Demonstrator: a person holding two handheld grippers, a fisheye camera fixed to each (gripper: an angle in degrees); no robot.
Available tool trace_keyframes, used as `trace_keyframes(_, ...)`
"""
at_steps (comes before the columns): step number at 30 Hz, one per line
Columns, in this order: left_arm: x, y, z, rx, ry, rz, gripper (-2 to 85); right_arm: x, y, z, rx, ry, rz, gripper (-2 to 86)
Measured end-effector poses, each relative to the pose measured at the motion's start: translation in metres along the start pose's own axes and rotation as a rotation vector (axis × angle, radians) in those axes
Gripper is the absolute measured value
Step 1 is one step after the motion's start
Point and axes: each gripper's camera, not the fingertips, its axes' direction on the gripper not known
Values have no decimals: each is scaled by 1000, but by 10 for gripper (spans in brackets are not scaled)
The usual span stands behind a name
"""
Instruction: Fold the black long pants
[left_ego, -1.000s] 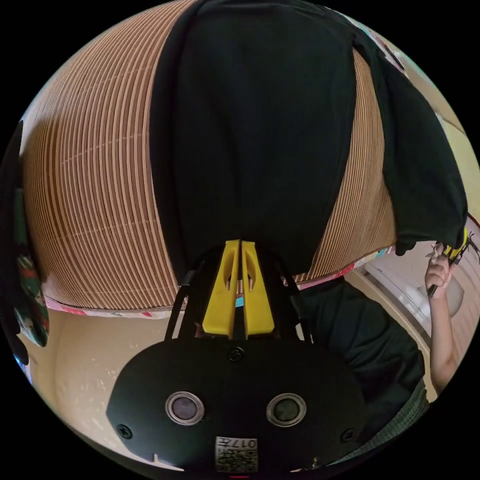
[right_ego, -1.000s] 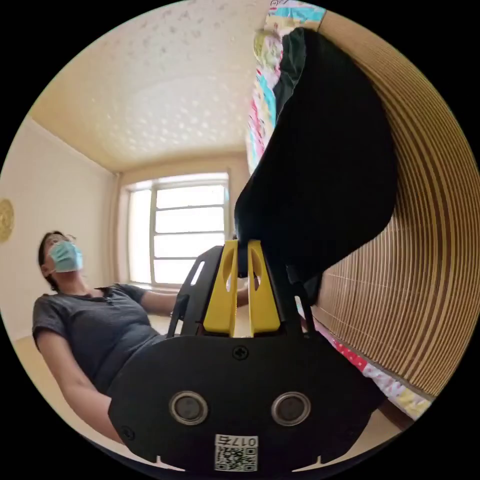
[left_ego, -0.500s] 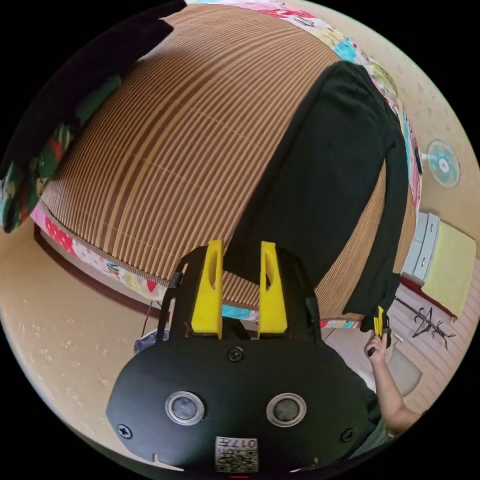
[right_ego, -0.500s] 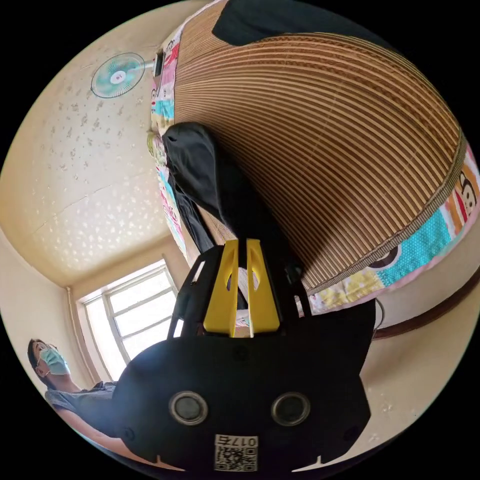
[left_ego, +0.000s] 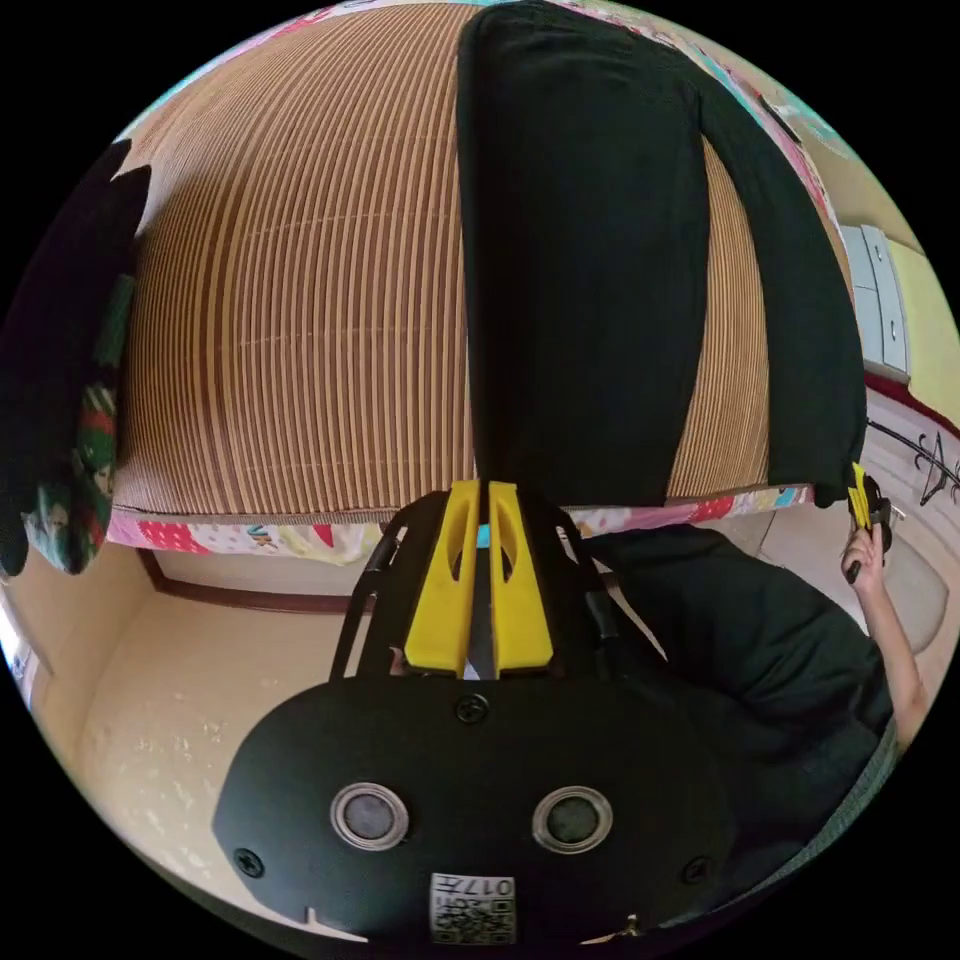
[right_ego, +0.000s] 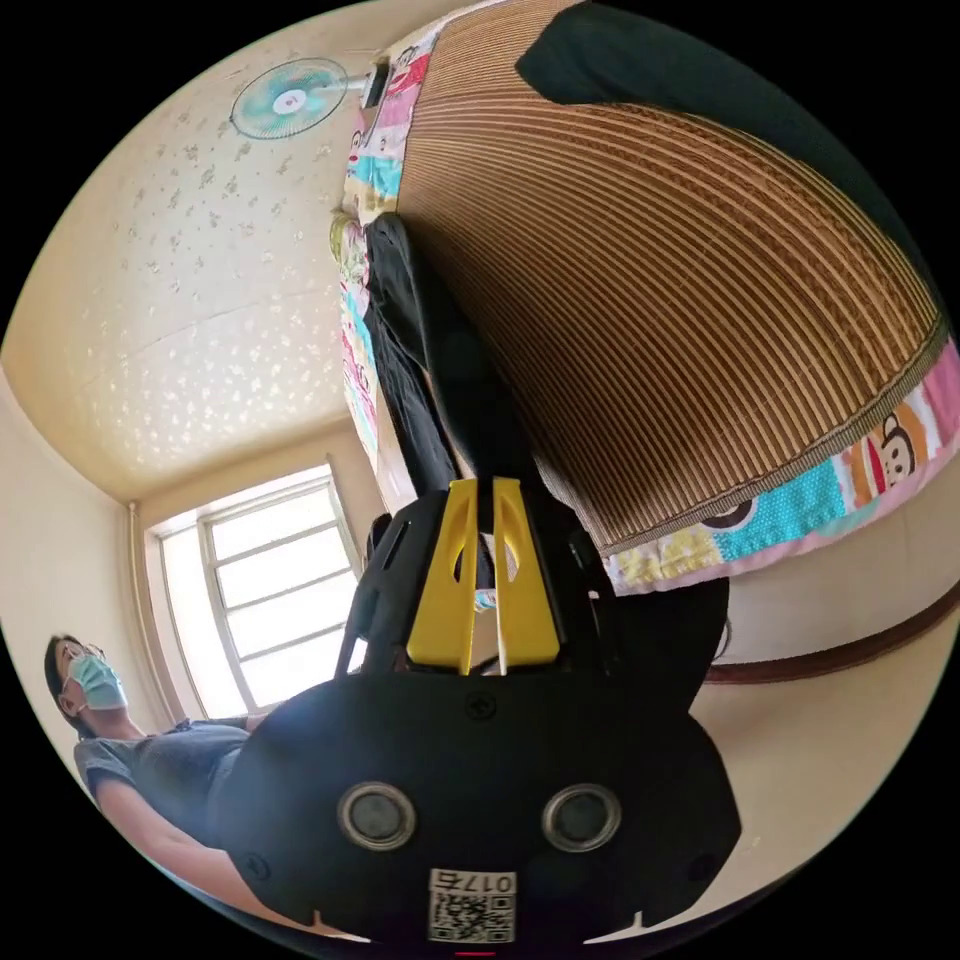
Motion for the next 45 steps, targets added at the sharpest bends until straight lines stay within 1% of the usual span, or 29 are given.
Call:
trace_keyframes(3, -28, 41, 30, -91, 4, -144, 11, 9, 27, -8, -103, 116, -27, 32)
trace_keyframes(5, -46, 64, 49, -163, 16, -264, 20, 35, 58, -14, -160, 179, 16, 32)
trace_keyframes(7, -70, 97, 65, -177, 112, -431, 41, 61, 82, -25, -155, 184, 84, 32)
trace_keyframes(8, -76, 106, 67, -163, 135, -478, 47, 78, 96, -37, -113, 163, 140, 32)
trace_keyframes(9, -86, 124, 67, -118, 185, -574, 54, 84, 103, -43, -84, 142, 159, 32)
trace_keyframes(10, -96, 145, 64, -48, 264, -691, 65, 95, 115, -56, -19, 73, 181, 32)
trace_keyframes(11, -101, 157, 62, -1, 316, -757, 71, 101, 124, -67, 34, -16, 185, 32)
trace_keyframes(12, -105, 179, 58, 110, 442, -877, 79, 103, 127, -71, 53, -62, 173, 31)
trace_keyframes(13, -103, 195, 55, 218, 562, -949, 83, 100, 131, -78, 72, -144, 123, 31)
trace_keyframes(14, -100, 199, 53, 264, 615, -963, 83, 90, 132, -80, 60, -198, 42, 30)
trace_keyframes(15, -88, 200, 49, 316, 691, -955, 82, 83, 131, -80, 45, -214, -6, 30)
trace_keyframes(17, -62, 181, 40, 317, 768, -839, 82, 47, 129, -70, -57, -249, -209, 29)
trace_keyframes(18, -35, 157, 33, 291, 820, -683, 82, 37, 128, -66, -90, -256, -259, 29)
trace_keyframes(19, 3, 128, 22, 250, 883, -451, 82, 16, 129, -54, -162, -269, -358, 29)
trace_keyframes(20, 26, 114, 15, 223, 906, -323, 82, -3, 130, -40, -229, -281, -435, 28)
trace_keyframes(21, 77, 93, 0, 151, 921, -89, 84, -12, 131, -33, -257, -291, -467, 28)
trace_keyframes(22, 125, 81, -13, 85, 891, 68, 86, -29, 134, -18, -307, -318, -521, 28)
trace_keyframes(24, 185, 76, -33, 61, 810, 198, 118, -49, 137, 8, -394, -359, -577, 28)
trace_keyframes(25, 216, 75, -46, 81, 760, 245, 142, -61, 140, 25, -450, -374, -614, 28)
trace_keyframes(26, 228, 74, -51, 94, 734, 261, 154, -71, 145, 41, -500, -377, -648, 29)
trace_keyframes(29, 279, 72, -67, 122, 534, 337, 184, -87, 157, 77, -604, -325, -696, 29)
trace_keyframes(31, 307, 77, -57, 46, 304, 387, 175, -94, 167, 94, -657, -266, -738, 30)
trace_keyframes(32, 311, 80, -52, 33, 244, 388, 153, -98, 174, 104, -693, -219, -770, 30)
trace_keyframes(33, 315, 90, -43, 29, 156, 399, 109, -99, 178, 109, -713, -191, -787, 30)
trace_keyframes(34, 317, 102, -35, 44, 135, 421, 68, -99, 184, 118, -748, -135, -816, 30)
trace_keyframes(36, 312, 118, -23, 59, 163, 426, 42, -91, 192, 131, -809, -63, -836, 29)
trace_keyframes(40, 289, 141, 9, 32, 334, 359, 28, -41, 182, 153, -985, -15, -664, 27)
trace_keyframes(42, 284, 148, 20, 24, 360, 348, 25, -26, 172, 149, -1012, 22, -677, 27)
trace_keyframes(45, 283, 159, 31, 10, 366, 343, 26, -1, 124, 143, -1018, 136, -669, 28)
